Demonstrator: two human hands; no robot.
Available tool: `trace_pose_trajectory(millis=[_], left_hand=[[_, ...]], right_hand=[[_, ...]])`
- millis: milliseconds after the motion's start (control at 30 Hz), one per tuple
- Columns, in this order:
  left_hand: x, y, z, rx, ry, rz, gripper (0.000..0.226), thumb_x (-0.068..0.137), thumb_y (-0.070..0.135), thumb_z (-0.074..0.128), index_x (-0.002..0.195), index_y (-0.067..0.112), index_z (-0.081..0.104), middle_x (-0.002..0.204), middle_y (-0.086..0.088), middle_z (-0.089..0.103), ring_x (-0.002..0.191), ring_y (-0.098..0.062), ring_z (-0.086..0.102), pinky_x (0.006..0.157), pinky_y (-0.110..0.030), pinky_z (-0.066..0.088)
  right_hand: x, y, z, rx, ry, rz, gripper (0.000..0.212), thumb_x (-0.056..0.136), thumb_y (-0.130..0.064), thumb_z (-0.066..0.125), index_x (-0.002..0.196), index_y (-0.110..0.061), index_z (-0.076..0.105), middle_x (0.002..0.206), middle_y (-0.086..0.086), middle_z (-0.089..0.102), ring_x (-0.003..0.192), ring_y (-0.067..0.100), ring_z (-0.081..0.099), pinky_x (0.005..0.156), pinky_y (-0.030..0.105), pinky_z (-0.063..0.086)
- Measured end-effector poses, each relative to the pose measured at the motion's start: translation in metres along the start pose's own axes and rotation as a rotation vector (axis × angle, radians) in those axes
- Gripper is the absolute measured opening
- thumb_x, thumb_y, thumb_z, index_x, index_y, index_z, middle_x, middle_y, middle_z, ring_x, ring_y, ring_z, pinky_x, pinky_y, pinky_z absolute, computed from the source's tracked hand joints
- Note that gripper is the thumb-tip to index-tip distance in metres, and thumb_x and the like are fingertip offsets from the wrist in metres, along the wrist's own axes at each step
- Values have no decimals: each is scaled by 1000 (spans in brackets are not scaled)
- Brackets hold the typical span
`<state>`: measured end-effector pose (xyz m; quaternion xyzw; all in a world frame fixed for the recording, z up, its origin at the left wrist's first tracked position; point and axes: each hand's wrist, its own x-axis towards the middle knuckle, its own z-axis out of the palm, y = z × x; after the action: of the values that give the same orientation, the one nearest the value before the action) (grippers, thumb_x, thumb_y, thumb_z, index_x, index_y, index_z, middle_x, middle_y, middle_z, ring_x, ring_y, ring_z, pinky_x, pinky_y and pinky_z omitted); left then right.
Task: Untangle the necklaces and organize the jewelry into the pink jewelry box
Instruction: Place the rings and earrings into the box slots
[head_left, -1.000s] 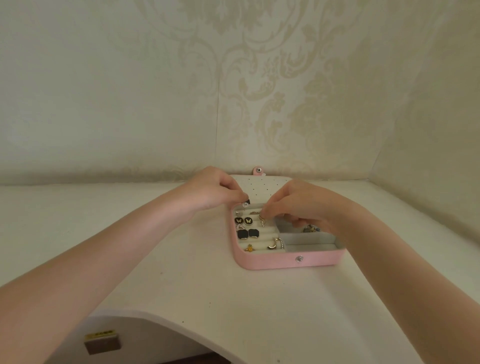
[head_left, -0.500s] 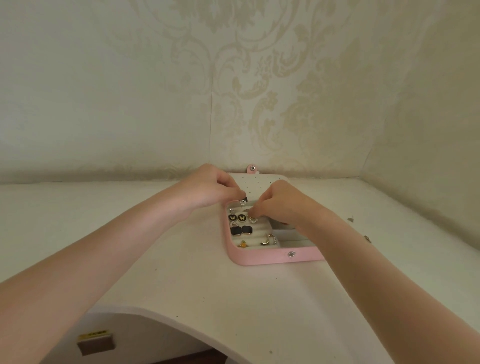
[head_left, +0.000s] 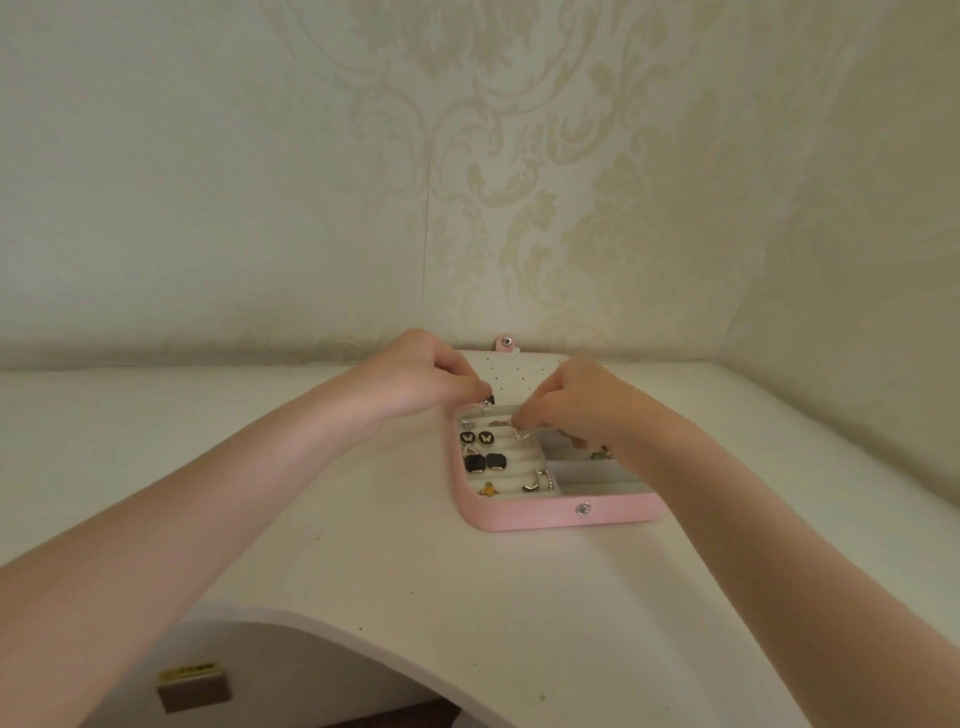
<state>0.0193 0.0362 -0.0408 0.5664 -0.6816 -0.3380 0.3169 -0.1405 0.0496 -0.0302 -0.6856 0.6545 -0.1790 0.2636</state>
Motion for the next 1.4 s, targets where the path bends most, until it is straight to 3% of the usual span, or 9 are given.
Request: trace_pose_trajectory(millis=[233, 400, 500, 767, 933, 1067, 1133, 1267, 1400], left_hand=[[-5, -3, 5, 27, -67, 4, 11, 80, 22, 71, 69, 20, 68, 71, 7, 59, 72, 0, 49, 63, -16, 35], [-7, 1, 5, 19, -46, 16, 11, 80, 23, 70, 70, 21, 68, 71, 6, 59, 72, 1, 49, 62, -16, 34], [-8, 3, 4, 22, -41, 27, 10, 80, 23, 71, 70, 21, 69, 74, 4, 61, 76, -3, 50, 65, -16, 35], [-12, 6, 6, 17, -34, 29, 9, 80, 24, 71, 71, 22, 68, 83, -1, 61, 88, -11, 51, 69, -19, 36], [-13, 6, 8, 18, -39, 24, 10, 79, 24, 71, 70, 22, 68, 80, 3, 63, 89, -11, 53, 70, -18, 37], [-14, 6, 7, 25, -42, 18, 7, 79, 24, 71, 73, 19, 69, 84, -2, 64, 89, -12, 53, 69, -21, 36], [-13, 6, 7, 37, -42, 21, 8, 79, 24, 71, 73, 19, 69, 84, -3, 62, 85, -13, 51, 67, -23, 34], [-12, 6, 9, 44, -44, 35, 13, 80, 21, 71, 67, 21, 66, 72, 3, 59, 76, -8, 49, 63, -20, 34], [-9, 6, 15, 18, -38, 53, 16, 81, 18, 70, 66, 20, 65, 62, 8, 56, 64, -3, 48, 55, -15, 33]], right_hand=[[-10, 5, -1, 70, -78, 43, 37, 78, -9, 66, 58, -14, 35, 54, 3, 29, 44, 15, 24, 43, 23, 19], [-15, 3, 5, -10, -45, 49, 35, 76, -16, 67, 59, -13, 36, 56, 2, 32, 48, 17, 29, 49, 28, 21], [-17, -1, 9, 7, -32, 49, 36, 80, -9, 62, 59, -12, 33, 56, 2, 27, 48, 16, 26, 47, 26, 19], [-20, 1, 22, -28, 68, 29, 5, 86, -12, 56, 85, -9, 52, 62, 1, 40, 55, 13, 37, 46, 24, 26], [-17, 3, 28, -37, 76, 13, 30, 84, -6, 52, 60, -12, 36, 56, 4, 33, 50, 18, 32, 45, 26, 23], [-20, 4, 18, -50, 56, 20, 9, 88, -12, 53, 83, -4, 56, 61, 2, 40, 56, 15, 38, 48, 24, 28], [-19, 7, 13, -7, 44, 17, 18, 86, -11, 58, 96, 3, 64, 62, 2, 42, 60, 16, 40, 52, 25, 29], [-18, 10, 1, 143, 92, -46, 13, 82, -13, 65, 69, -8, 65, 63, 2, 52, 58, 12, 42, 53, 22, 31], [-13, 11, -2, 320, 44, -166, 7, 82, -6, 65, 84, -5, 72, 71, 2, 65, 59, 6, 50, 54, 13, 39]])
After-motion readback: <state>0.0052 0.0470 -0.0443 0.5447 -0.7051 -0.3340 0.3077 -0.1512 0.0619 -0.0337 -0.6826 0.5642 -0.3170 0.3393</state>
